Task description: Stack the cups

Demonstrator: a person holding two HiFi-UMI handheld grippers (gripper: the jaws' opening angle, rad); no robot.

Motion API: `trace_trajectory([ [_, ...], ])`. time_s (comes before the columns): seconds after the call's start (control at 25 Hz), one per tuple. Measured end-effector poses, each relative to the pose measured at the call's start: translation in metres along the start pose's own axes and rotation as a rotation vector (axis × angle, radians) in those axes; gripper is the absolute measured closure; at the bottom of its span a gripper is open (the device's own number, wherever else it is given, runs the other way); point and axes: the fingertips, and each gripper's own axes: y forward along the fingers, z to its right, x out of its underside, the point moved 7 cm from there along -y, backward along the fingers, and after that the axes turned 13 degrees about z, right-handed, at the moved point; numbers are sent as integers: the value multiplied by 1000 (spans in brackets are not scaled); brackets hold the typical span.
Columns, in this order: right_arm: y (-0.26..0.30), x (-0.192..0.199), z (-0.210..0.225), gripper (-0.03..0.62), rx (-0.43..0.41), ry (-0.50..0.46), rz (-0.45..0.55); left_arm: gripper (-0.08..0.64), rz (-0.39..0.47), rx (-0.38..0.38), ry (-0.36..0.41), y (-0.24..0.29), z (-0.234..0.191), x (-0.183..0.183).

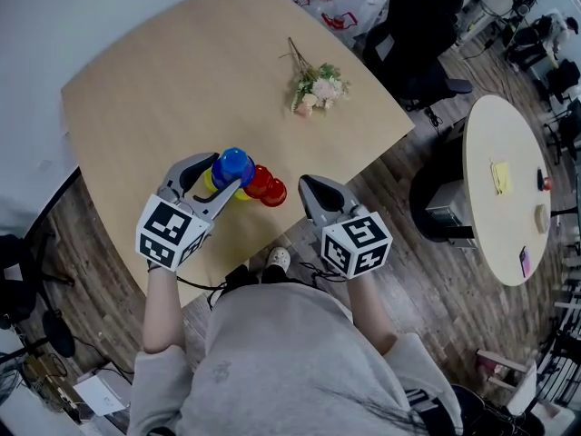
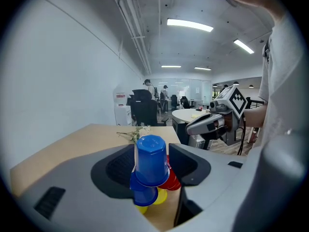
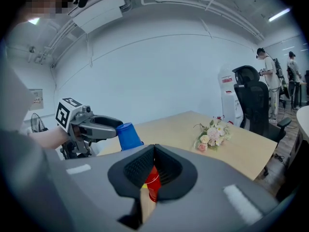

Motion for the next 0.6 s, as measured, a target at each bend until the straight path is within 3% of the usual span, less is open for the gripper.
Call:
trace_trajectory([
  [0.2, 4, -9, -4, 580, -49, -41, 32, 343, 94, -86, -35, -23, -2, -13],
  [0.4, 7, -21, -17, 580, -81, -118, 87, 545, 269, -281, -87, -56, -11, -24],
  [0.6, 0, -31, -36, 580, -85, -162, 151, 552, 344, -355, -51, -77, -6, -28],
])
